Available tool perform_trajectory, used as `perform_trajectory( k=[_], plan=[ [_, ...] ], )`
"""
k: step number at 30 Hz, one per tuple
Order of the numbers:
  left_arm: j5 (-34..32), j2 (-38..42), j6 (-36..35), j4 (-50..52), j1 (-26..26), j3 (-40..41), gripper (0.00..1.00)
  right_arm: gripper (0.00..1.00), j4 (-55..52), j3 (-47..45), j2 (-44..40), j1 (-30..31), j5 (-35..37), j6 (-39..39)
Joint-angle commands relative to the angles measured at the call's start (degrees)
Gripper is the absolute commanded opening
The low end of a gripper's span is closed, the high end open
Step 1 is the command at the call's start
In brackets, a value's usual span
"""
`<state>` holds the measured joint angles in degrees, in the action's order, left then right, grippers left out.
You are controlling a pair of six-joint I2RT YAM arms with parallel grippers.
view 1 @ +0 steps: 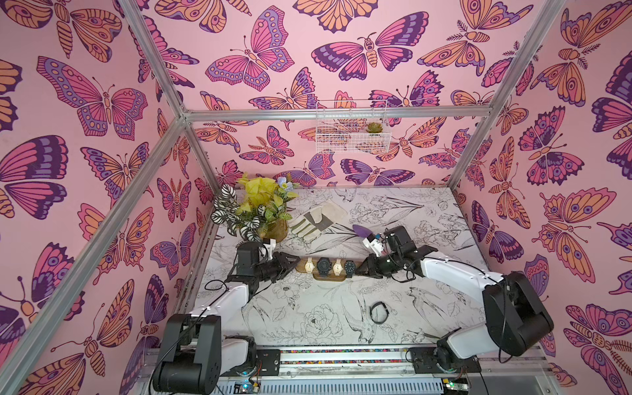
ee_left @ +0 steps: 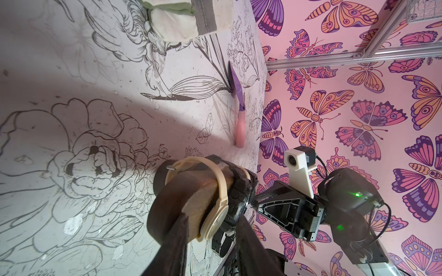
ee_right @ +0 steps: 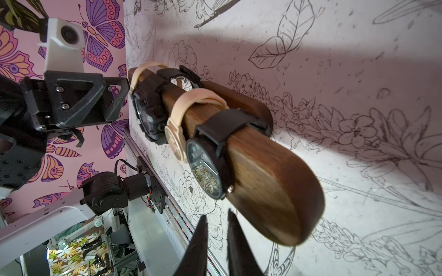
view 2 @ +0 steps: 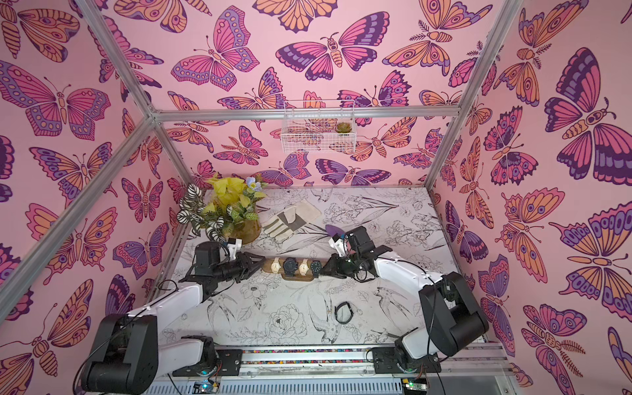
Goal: Place watch on stand
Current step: Place the watch on the stand.
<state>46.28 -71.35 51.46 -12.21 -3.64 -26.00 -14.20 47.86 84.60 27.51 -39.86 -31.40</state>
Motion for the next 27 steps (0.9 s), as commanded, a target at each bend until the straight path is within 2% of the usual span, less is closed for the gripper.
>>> perform_trajectory(
  k=[1, 5, 15, 20, 27],
  plan=[
    [0.3, 0.27, -0.86, -0.99, 0.42, 0.55, 0.36, 0.09, 0.62, 2.66, -0.34, 0.27, 0.15, 0.15],
    [0.3, 0.15, -0.93, -1.1, 0.38, 0.6, 0.36, 0.05, 2.42, 3.03, 0.94, 0.26, -0.19, -0.58],
    [0.3, 0.2, -1.01, -1.08, 0.36, 0.73, 0.36, 0.05, 5.75, 3.03, 4.45, 0.43, -1.2, -1.91],
    [0.39, 0.92, -0.77, -0.99, 0.39, 0.77, 0.36, 0.05, 5.98, 2.07, 1.95, 0.93, -0.41, -2.1],
    [-0.23, 6.21, -1.05, 1.99, 0.29, 0.71, 0.36, 0.04, -5.59, 1.31, -4.39, 0.93, 5.62, 2.61]
  ],
)
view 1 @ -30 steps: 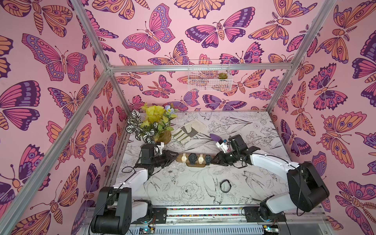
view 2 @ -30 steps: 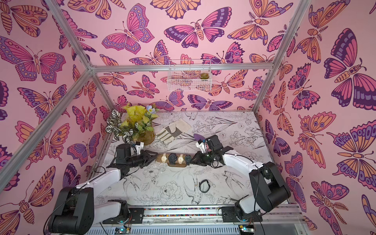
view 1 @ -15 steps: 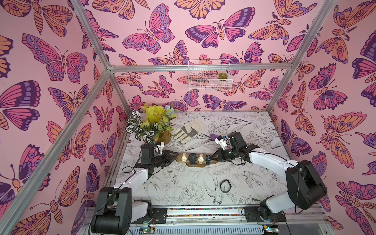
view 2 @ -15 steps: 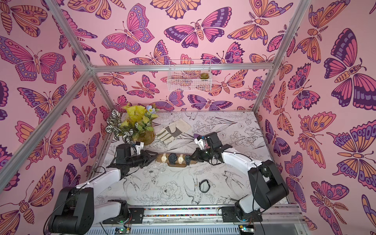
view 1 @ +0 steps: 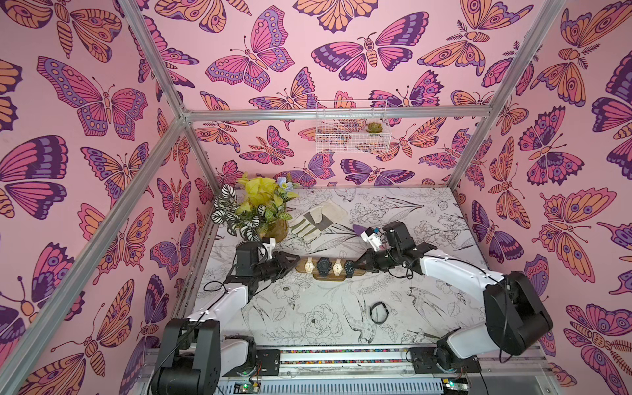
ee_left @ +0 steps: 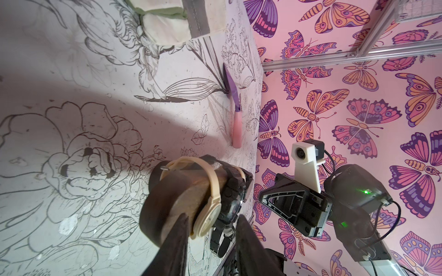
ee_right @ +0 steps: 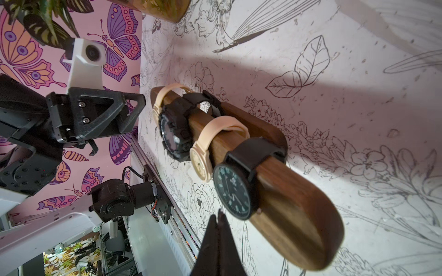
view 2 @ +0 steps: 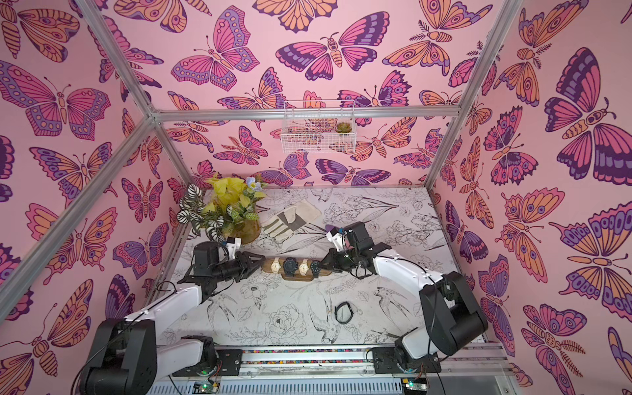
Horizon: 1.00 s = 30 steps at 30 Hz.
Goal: Place watch on stand
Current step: Place the watch on the stand, then pick up the watch at the center of the board.
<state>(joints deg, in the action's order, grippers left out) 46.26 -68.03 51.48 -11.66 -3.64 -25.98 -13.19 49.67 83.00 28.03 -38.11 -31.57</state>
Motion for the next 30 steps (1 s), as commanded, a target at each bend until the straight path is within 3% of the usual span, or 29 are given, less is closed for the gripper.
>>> perform_trajectory(
  k=[1, 7, 13, 17, 23, 26, 30],
  plan=[
    [-0.94, 4.67, -2.26, 3.59, -0.04, 0.38, 0.36, 0.04, -8.35, -0.99, -3.91, 0.44, 5.12, 3.29],
    [-8.92, 16.73, -9.4, 19.69, -5.11, -3.2, 0.36, 0.03, -9.53, -6.73, -13.94, 0.26, 11.47, 1.07],
    [-20.2, 22.38, -12.72, 28.88, -19.07, -6.03, 0.41, 0.03, -15.48, -8.87, -20.36, -2.51, 22.81, -3.9],
    [-26.94, 18.45, -13.4, 29.83, -31.31, -8.39, 0.46, 0.04, -14.04, -13.23, -23.5, -8.54, 20.78, -7.7],
    [-37.91, 6.82, -15.72, 32.53, -48.32, -16.78, 0.54, 0.05, -16.21, -15.78, -22.83, -10.41, 20.95, -8.29],
    [-40.21, -0.57, -17.45, 33.43, -55.11, -22.59, 0.58, 0.05, -16.69, -16.09, -21.86, -11.18, 20.29, -8.33],
    [-42.93, -11.54, -20.93, 36.93, -61.53, -30.77, 0.55, 0.05, -16.69, -16.46, -21.95, -11.85, 19.46, -8.16]
  ],
)
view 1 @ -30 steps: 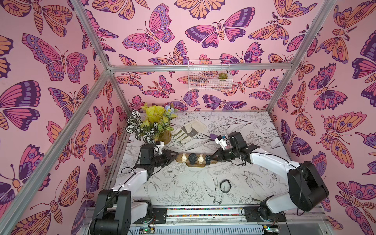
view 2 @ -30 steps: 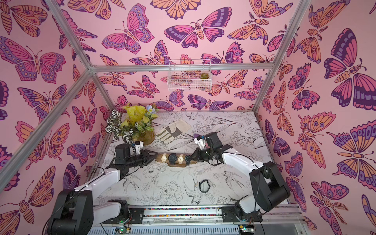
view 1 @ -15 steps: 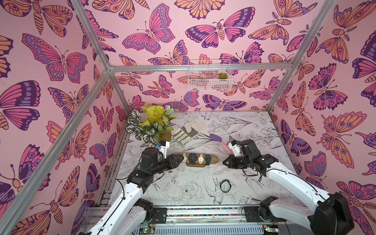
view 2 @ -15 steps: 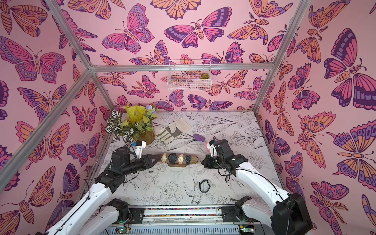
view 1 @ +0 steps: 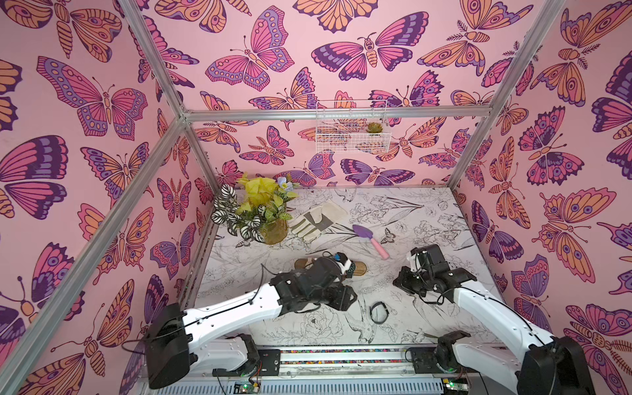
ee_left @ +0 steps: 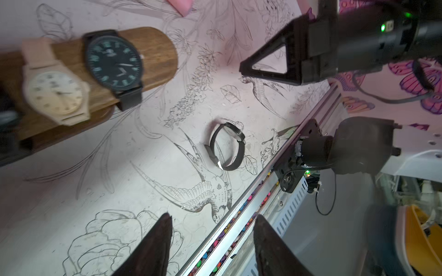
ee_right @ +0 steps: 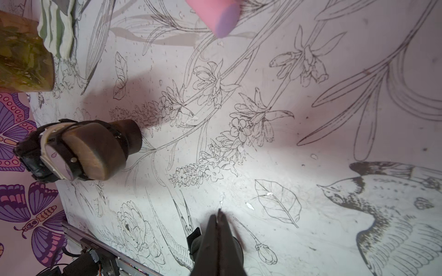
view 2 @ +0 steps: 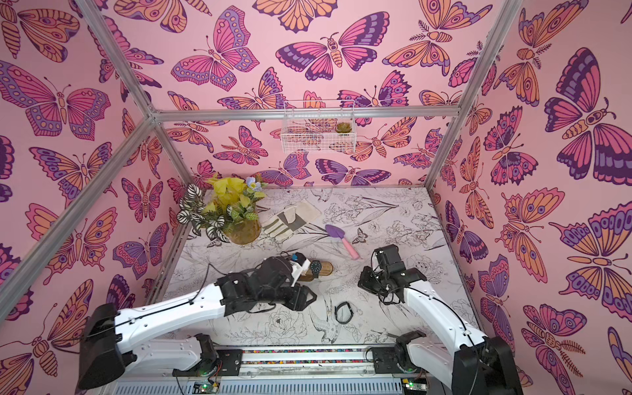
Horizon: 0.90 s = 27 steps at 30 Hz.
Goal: Place watch on stand
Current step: Pick up the watch at the center of the board.
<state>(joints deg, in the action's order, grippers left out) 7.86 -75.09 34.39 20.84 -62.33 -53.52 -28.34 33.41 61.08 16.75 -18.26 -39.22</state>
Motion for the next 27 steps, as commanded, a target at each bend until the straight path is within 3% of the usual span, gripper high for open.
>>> perform_trajectory(
  k=[1, 17, 27],
  plan=[
    [-4.8, -6.95, -4.65, 5.77, -3.92, -5.39, 0.54, 0.05, -1.55, -0.38, -0.4, -0.75, -0.39, -0.5],
    [-1.77, -25.8, -10.02, 12.72, -10.29, -21.4, 0.51, 0.05, -0.85, -3.88, -3.18, -5.41, -2.1, 0.2],
    [-2.67, -32.07, -11.45, 15.9, -10.85, -25.21, 0.5, 0.06, 0.21, -4.29, -2.02, -6.01, -2.85, 0.62]
  ],
)
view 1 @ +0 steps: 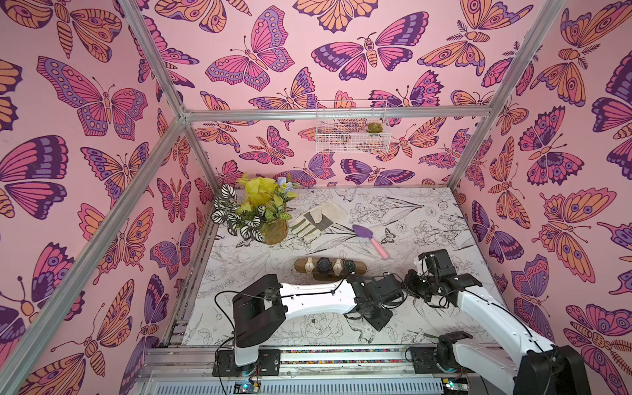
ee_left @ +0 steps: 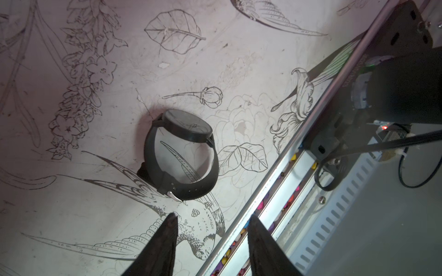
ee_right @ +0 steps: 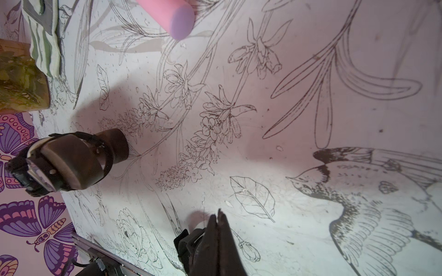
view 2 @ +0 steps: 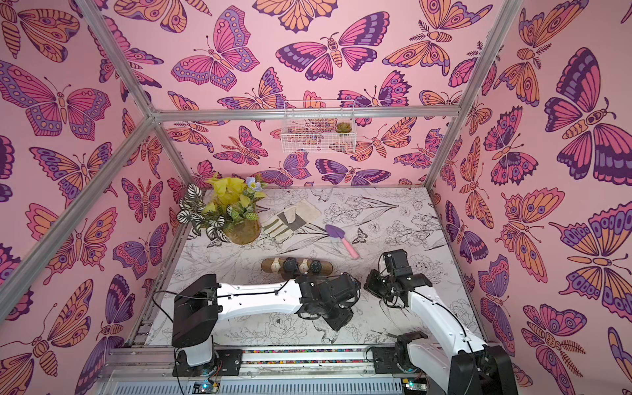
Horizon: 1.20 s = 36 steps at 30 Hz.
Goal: Place watch on stand
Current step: Pick up the watch at the center of the board.
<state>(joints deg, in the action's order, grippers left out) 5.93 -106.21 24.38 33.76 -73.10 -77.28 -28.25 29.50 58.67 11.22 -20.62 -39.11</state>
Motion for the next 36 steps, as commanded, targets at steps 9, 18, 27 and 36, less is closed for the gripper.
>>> perform_trajectory(
  k=[9, 18, 27, 36],
  plan=[
    [-1.01, -4.88, -2.1, 3.5, -0.07, -3.8, 0.49, 0.06, 1.35, -0.76, 1.65, -0.79, -1.4, 0.61],
    [-0.4, -8.12, -3.72, 3.5, -0.1, -6.59, 0.48, 0.07, 3.09, -0.58, 4.29, -1.11, -2.51, 0.75],
    [0.28, -12.78, -5.57, 4.02, 0.03, -9.97, 0.47, 0.07, 3.29, -0.32, 5.46, -1.72, -2.66, 1.39],
    [0.61, -14.58, -6.01, 4.08, 0.41, -10.82, 0.36, 0.07, 3.52, -0.41, 5.74, -1.9, -3.11, 1.41]
  ],
)
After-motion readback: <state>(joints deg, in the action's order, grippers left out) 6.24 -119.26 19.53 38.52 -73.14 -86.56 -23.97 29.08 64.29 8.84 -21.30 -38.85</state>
